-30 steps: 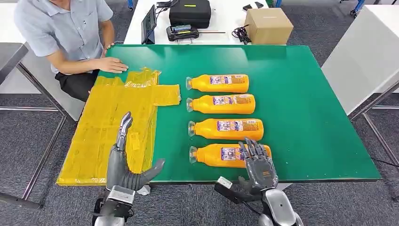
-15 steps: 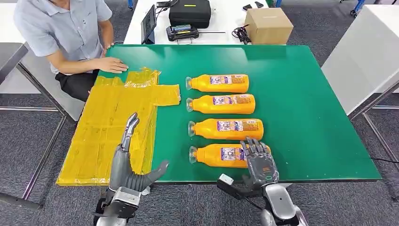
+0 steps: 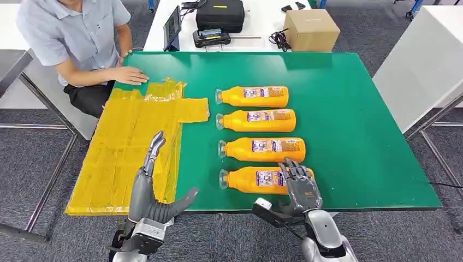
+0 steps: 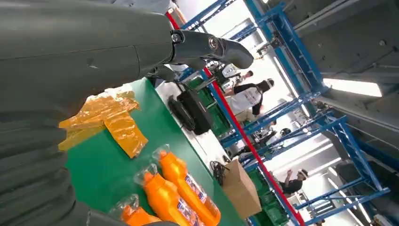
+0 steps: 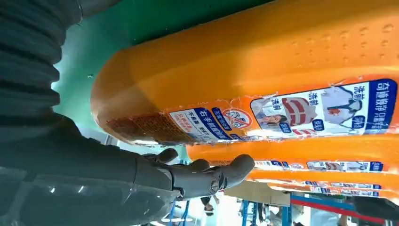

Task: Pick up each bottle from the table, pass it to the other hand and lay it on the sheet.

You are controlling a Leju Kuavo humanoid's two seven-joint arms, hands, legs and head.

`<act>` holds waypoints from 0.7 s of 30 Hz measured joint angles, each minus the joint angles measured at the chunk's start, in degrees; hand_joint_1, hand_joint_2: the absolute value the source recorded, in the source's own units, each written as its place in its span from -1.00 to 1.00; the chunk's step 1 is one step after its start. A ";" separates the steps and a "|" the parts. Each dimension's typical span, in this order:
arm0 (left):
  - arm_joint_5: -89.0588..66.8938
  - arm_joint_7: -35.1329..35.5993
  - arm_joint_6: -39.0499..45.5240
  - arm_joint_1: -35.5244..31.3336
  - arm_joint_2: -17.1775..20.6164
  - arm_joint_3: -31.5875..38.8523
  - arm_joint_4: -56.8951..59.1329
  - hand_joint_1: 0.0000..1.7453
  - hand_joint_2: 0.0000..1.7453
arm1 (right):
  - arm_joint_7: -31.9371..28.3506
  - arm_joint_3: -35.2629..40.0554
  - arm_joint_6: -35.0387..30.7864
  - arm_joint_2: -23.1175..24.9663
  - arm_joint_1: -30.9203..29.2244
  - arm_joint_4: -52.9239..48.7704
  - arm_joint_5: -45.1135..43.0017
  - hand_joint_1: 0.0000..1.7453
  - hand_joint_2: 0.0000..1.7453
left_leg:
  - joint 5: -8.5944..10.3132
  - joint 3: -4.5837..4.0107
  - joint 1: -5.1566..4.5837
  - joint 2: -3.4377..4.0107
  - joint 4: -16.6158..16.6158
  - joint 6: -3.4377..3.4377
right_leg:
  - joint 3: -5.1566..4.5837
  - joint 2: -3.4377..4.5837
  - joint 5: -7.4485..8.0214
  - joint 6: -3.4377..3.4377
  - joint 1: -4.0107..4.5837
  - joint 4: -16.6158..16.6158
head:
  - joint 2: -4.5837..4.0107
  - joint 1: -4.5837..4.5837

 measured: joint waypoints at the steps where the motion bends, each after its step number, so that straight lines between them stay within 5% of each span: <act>1: -0.06 0.00 0.00 0.00 0.00 0.00 0.00 -1.00 1.00 | 0.24 0.00 0.02 -0.04 -0.18 0.26 0.20 -1.00 1.00 | 0.00 0.02 0.00 0.00 0.00 0.00 | 0.02 0.00 0.00 0.00 0.00 0.00 | 0.00 0.02; 21: -0.70 0.09 0.00 0.00 0.13 -0.28 -0.31 -1.00 1.00 | 2.08 0.92 0.20 -0.63 -4.37 5.16 3.67 -1.00 1.00 | 0.03 0.31 0.00 0.00 0.00 0.04 | 0.32 0.00 0.02 0.00 0.00 -0.01 | 0.00 0.00</act>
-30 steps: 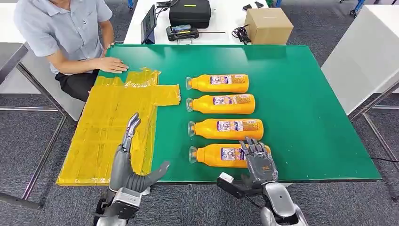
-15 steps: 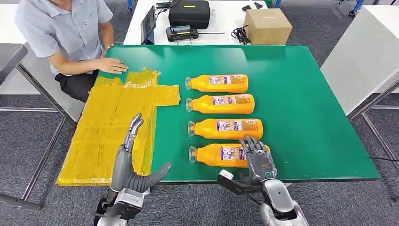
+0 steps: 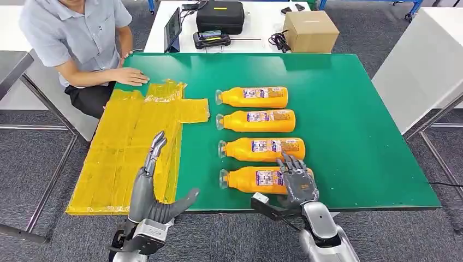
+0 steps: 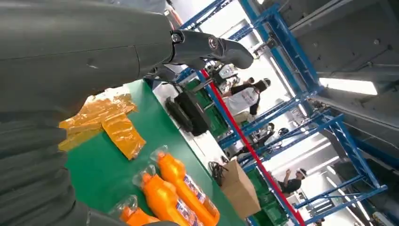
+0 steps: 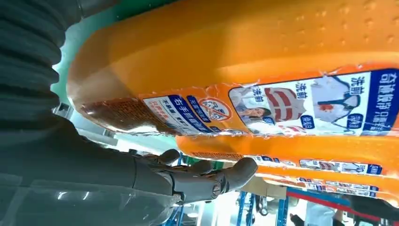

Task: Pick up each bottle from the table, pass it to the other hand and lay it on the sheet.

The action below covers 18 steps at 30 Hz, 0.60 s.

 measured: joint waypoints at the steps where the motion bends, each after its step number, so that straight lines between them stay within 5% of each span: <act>1: 0.00 0.00 0.00 -0.01 0.02 -0.11 0.00 -1.00 1.00 | 0.02 0.02 0.02 0.00 -0.13 0.26 -0.04 -1.00 1.00 | 0.00 0.00 0.00 0.00 0.00 0.00 | 0.00 0.00 0.00 0.00 0.00 0.00 | 0.00 0.00; 6: 0.00 -0.02 0.00 -0.05 0.15 -0.39 0.00 -1.00 1.00 | 0.07 0.42 0.37 -0.35 -0.81 1.51 -0.50 -0.96 1.00 | -0.01 0.11 0.00 0.02 0.00 0.00 | 0.07 0.00 0.00 0.00 0.00 -0.01 | 0.00 0.00; 8: 0.00 -0.09 -0.02 -0.06 0.15 -0.46 0.00 -1.00 1.00 | 0.13 0.52 0.57 -0.50 -0.95 1.97 -0.74 0.06 1.00 | -0.01 0.17 0.00 0.01 0.00 0.00 | 0.13 0.00 0.00 0.00 0.00 -0.02 | 0.00 0.00; 9: 0.00 -0.13 -0.02 -0.06 0.15 -0.48 0.00 -1.00 1.00 | 0.13 0.61 0.61 -0.55 -1.03 2.14 -0.92 0.08 1.00 | -0.02 0.21 0.00 0.01 0.00 0.00 | 0.16 0.00 0.00 0.00 0.00 -0.02 | 0.00 0.00; 10: 0.02 -0.17 -0.02 -0.06 0.15 -0.50 0.00 -1.00 1.00 | 0.13 0.83 0.68 -0.70 -1.05 2.32 -1.16 0.52 1.00 | -0.02 0.24 0.00 0.01 0.00 0.01 | 0.20 0.00 0.00 -0.01 0.00 -0.02 | 0.00 0.00; 15: 0.00 -0.18 -0.02 -0.05 0.17 -0.50 0.00 -1.00 1.00 | -0.24 1.81 1.16 -1.27 -0.37 2.64 -2.31 0.86 1.00 | -0.01 0.29 -0.01 0.00 0.00 0.01 | 0.25 0.00 0.01 0.00 0.00 -0.02 | 0.00 0.02; 18: 0.04 -0.18 -0.15 -0.04 0.17 -0.50 0.00 -1.00 1.00 | -0.63 2.34 1.38 -1.68 -0.38 2.64 -4.00 0.86 1.00 | 0.00 0.35 -0.01 -0.01 0.00 0.02 | 0.30 0.00 0.01 0.00 0.00 -0.02 | 0.00 0.00</act>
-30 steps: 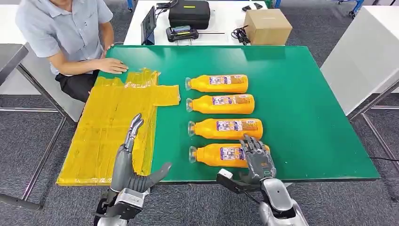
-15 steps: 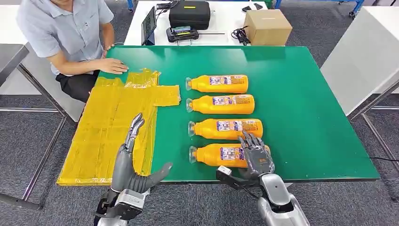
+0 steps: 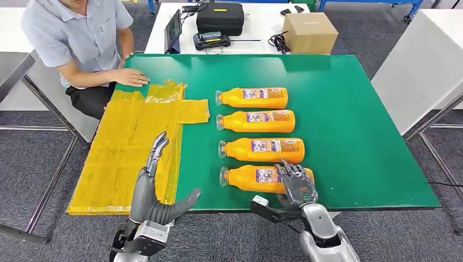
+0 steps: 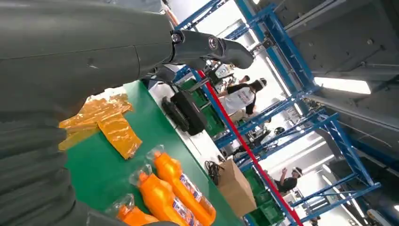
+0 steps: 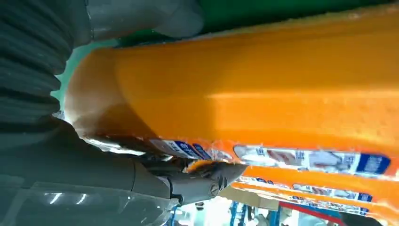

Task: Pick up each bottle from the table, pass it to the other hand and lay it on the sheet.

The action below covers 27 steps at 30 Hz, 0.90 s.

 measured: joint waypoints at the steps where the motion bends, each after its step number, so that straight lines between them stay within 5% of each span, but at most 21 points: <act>1: 0.00 0.00 -0.02 0.00 0.00 0.00 0.00 -1.00 1.00 | -0.07 0.07 0.09 -0.15 -0.05 0.00 -0.38 0.86 1.00 | 0.00 0.00 0.00 0.00 0.00 0.00 | 0.01 0.00 0.00 0.00 0.00 0.00 | 0.00 0.00; 7: 0.00 0.00 -0.02 0.00 0.00 -0.02 0.00 -1.00 1.00 | -0.15 0.22 0.22 -0.79 -0.04 0.13 -1.29 0.86 1.00 | -0.01 -0.01 0.00 -0.01 0.00 0.00 | 0.00 0.00 -0.02 0.01 0.00 0.00 | 0.00 0.00; 9: 0.02 0.00 -0.02 -0.01 0.00 -0.02 0.00 -1.00 1.00 | -0.15 0.29 0.22 -0.85 -0.05 0.20 -1.31 1.00 1.00 | -0.02 -0.01 0.00 -0.01 0.00 0.00 | 0.00 0.00 -0.03 0.01 0.00 0.00 | 0.00 0.00; 15: 0.09 -0.02 -0.02 0.00 0.00 -0.02 0.00 -1.00 1.00 | -0.13 0.33 0.22 -1.07 0.00 0.20 -1.86 0.80 1.00 | -0.02 -0.01 0.00 -0.02 0.00 0.01 | 0.00 0.00 -0.03 0.00 0.00 0.00 | 0.00 0.00; 21: 0.57 -0.22 -0.11 -0.01 0.00 -0.02 0.00 -1.00 1.00 | 0.09 0.39 0.26 -1.64 0.61 0.59 -4.19 1.00 1.00 | -0.02 0.02 0.00 -0.02 0.00 0.01 | 0.01 0.00 -0.03 0.00 0.00 -0.01 | 0.00 0.00; 27: 6.81 0.00 -1.69 -0.07 0.00 -0.04 0.15 -1.00 1.00 | -7.50 -1.73 0.48 -2.14 1.61 0.76 -17.52 1.00 1.00 | -0.25 0.36 0.00 0.02 0.00 0.04 | -0.17 0.01 -0.12 0.02 0.01 -0.06 | 0.00 0.02</act>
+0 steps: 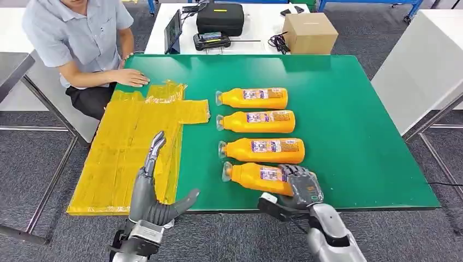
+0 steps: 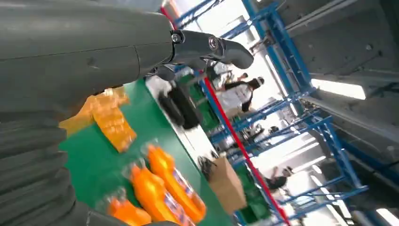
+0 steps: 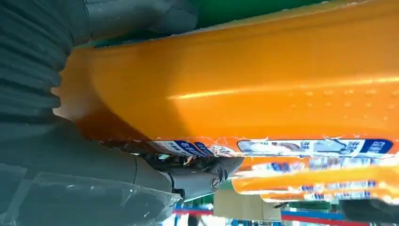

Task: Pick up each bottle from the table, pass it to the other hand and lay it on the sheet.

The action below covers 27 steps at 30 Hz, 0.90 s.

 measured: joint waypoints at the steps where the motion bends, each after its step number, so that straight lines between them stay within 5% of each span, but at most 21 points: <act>1: 3.39 0.77 -0.81 -0.04 0.00 0.04 0.11 -1.00 1.00 | -1.16 -0.39 0.15 0.02 0.33 -0.28 -2.10 1.00 1.00 | -0.13 0.12 0.00 0.01 0.00 0.02 | 0.05 0.00 -0.09 0.02 0.00 -0.01 | 0.00 0.00; 6: 28.19 8.57 -5.66 -0.47 0.00 0.72 3.85 -1.00 1.00 | -5.53 -1.99 2.12 0.94 2.82 -3.96 -9.00 1.00 1.00 | -0.20 0.25 0.01 0.14 0.00 0.01 | 0.70 0.11 -0.10 0.02 0.01 -0.01 | 0.00 -0.02; 27: 42.61 10.18 -15.19 -6.19 0.09 1.62 25.71 -1.00 1.00 | -15.58 -1.57 8.72 8.35 -0.22 -9.11 -23.40 1.00 1.00 | -0.04 -0.30 0.01 0.09 0.01 0.06 | 0.31 0.11 -0.10 0.07 0.00 0.07 | 0.00 -0.02</act>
